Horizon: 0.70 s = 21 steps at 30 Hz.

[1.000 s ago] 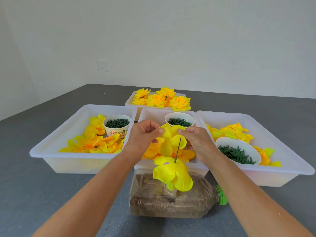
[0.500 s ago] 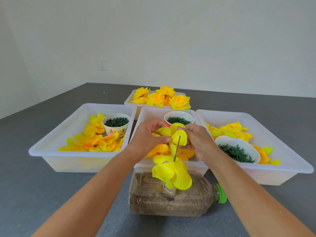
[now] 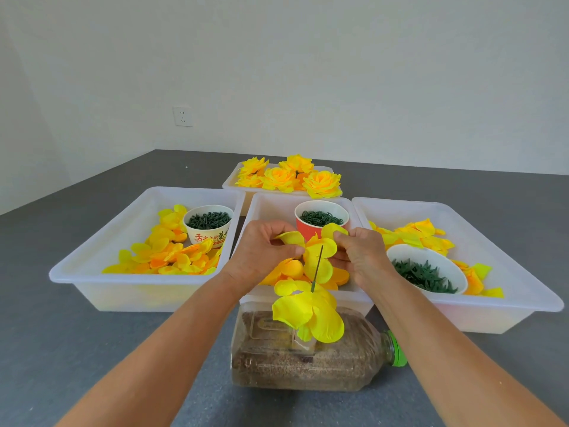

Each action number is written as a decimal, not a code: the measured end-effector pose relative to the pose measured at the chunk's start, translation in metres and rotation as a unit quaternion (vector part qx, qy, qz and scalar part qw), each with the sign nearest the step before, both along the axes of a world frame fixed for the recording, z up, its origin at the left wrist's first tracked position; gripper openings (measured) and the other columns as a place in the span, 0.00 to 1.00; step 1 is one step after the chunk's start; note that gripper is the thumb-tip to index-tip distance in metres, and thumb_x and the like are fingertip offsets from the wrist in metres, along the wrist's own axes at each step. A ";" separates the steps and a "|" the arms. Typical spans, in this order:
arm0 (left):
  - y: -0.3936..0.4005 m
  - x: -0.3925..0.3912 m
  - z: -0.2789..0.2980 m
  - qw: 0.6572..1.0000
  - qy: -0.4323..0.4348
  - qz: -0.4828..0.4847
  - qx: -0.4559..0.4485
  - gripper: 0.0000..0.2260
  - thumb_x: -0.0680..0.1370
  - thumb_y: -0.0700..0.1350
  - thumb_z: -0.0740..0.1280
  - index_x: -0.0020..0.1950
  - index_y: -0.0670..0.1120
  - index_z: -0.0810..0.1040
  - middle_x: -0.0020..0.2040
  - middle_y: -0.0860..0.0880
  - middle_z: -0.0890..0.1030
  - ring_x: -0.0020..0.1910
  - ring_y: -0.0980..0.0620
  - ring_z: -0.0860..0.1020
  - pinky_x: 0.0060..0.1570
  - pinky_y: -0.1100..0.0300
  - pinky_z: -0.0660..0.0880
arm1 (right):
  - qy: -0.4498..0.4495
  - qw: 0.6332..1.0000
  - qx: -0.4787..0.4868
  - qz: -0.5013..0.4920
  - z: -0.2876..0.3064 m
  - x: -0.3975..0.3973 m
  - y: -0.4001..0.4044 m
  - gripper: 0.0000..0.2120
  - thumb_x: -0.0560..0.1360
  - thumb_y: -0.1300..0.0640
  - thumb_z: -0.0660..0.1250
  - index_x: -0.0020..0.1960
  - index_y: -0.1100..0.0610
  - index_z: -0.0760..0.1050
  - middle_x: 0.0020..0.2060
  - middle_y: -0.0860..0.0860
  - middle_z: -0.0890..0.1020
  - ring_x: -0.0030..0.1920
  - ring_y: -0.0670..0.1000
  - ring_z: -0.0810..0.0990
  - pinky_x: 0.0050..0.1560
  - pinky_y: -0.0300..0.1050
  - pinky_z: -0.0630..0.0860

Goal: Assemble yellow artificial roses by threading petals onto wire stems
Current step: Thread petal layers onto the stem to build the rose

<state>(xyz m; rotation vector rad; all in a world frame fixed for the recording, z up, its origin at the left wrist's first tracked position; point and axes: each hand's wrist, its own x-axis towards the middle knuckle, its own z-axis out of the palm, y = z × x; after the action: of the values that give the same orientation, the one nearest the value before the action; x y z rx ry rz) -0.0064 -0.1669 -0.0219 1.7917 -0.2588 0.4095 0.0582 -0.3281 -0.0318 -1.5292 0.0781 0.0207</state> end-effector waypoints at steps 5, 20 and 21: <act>0.005 -0.002 0.001 0.994 0.013 -0.013 -0.109 0.09 0.69 0.27 0.69 0.38 0.40 0.77 0.38 0.41 0.78 0.39 0.46 0.75 0.44 0.52 0.74 | -0.005 0.999 0.031 -0.041 0.002 0.002 -0.002 0.08 0.79 0.66 0.59 0.42 0.63 0.73 0.29 0.58 0.79 0.21 0.48 0.79 0.21 0.38 0.74; 0.009 0.009 -0.004 0.977 0.064 0.192 -0.069 0.13 0.69 0.40 0.75 0.41 0.30 0.77 0.40 0.29 0.78 0.36 0.43 0.74 0.40 0.39 0.76 | -0.049 0.997 0.061 -0.012 0.007 -0.008 -0.005 0.06 0.72 0.65 0.69 0.39 0.55 0.78 0.37 0.53 0.82 0.36 0.51 0.80 0.38 0.44 0.79; 0.008 0.010 -0.005 0.977 0.061 0.199 -0.045 0.15 0.70 0.41 0.74 0.39 0.29 0.75 0.36 0.31 0.76 0.34 0.44 0.72 0.37 0.42 0.75 | -0.053 0.997 0.057 -0.015 0.008 -0.008 -0.005 0.07 0.72 0.64 0.69 0.38 0.55 0.77 0.36 0.53 0.81 0.35 0.50 0.80 0.36 0.43 0.78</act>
<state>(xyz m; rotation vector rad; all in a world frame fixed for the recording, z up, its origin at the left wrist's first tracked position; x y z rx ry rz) 0.0034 -0.1589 -0.0270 1.7705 0.2069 0.5807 0.0498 -0.3331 -0.0240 -1.4132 0.0158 -0.0789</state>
